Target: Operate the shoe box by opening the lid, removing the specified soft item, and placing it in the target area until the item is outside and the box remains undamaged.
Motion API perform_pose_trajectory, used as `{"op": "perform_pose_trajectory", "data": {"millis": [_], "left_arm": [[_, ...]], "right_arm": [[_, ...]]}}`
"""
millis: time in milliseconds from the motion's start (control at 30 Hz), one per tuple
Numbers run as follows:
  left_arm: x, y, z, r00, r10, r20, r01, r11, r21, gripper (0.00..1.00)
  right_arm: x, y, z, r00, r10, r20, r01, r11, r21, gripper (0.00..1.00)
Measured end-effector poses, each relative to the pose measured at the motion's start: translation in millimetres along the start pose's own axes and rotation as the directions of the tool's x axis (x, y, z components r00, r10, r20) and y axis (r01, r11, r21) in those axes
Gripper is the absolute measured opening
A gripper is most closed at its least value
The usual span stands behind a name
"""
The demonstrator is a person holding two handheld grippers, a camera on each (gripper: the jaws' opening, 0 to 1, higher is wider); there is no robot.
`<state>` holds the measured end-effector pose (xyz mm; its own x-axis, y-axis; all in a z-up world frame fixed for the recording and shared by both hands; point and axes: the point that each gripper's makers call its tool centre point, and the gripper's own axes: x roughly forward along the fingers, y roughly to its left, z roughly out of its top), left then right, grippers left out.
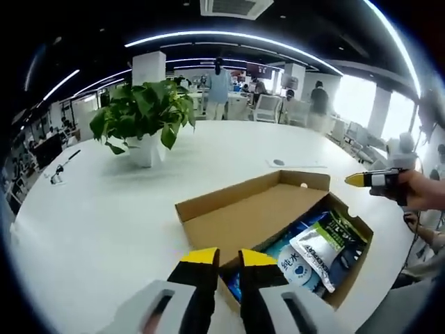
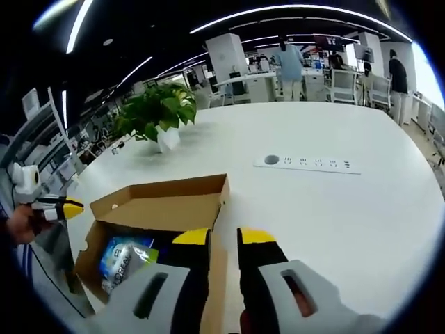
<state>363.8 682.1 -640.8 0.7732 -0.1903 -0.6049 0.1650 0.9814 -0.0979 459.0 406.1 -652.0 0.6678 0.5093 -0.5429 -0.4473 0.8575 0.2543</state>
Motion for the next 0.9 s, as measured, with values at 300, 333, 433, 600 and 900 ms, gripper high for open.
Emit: {"op": "perform_pose_trajectory", "data": {"millis": [300, 333, 433, 600, 900], "left_arm": [[-1.1, -51.0, -19.2, 0.993, -0.110, -0.036, 0.111, 0.993, 0.034, 0.18], [-0.5, -55.6, -21.7, 0.992, -0.120, -0.042, 0.121, 0.992, 0.032, 0.18], [3.0, -75.0, -32.6, 0.983, -0.167, -0.072, 0.169, 0.985, 0.018, 0.19], [7.8, -94.8, -45.2, 0.971, -0.207, -0.116, 0.210, 0.978, 0.013, 0.21], [21.6, -111.2, -65.9, 0.948, -0.260, -0.180, 0.251, 0.965, -0.074, 0.21]], "right_arm": [[-19.7, 20.0, -20.0, 0.999, 0.039, -0.007, -0.039, 0.999, -0.032, 0.15], [-22.1, 21.7, -22.8, 0.999, 0.041, -0.008, -0.042, 0.999, -0.029, 0.16], [-21.4, 20.5, -24.1, 0.999, 0.046, -0.006, -0.046, 0.999, -0.027, 0.16], [-30.3, 25.7, -32.5, 0.998, 0.059, -0.010, -0.060, 0.997, -0.045, 0.17], [-40.8, 32.7, -43.6, 0.998, 0.067, -0.003, -0.067, 0.997, -0.044, 0.17]]}}
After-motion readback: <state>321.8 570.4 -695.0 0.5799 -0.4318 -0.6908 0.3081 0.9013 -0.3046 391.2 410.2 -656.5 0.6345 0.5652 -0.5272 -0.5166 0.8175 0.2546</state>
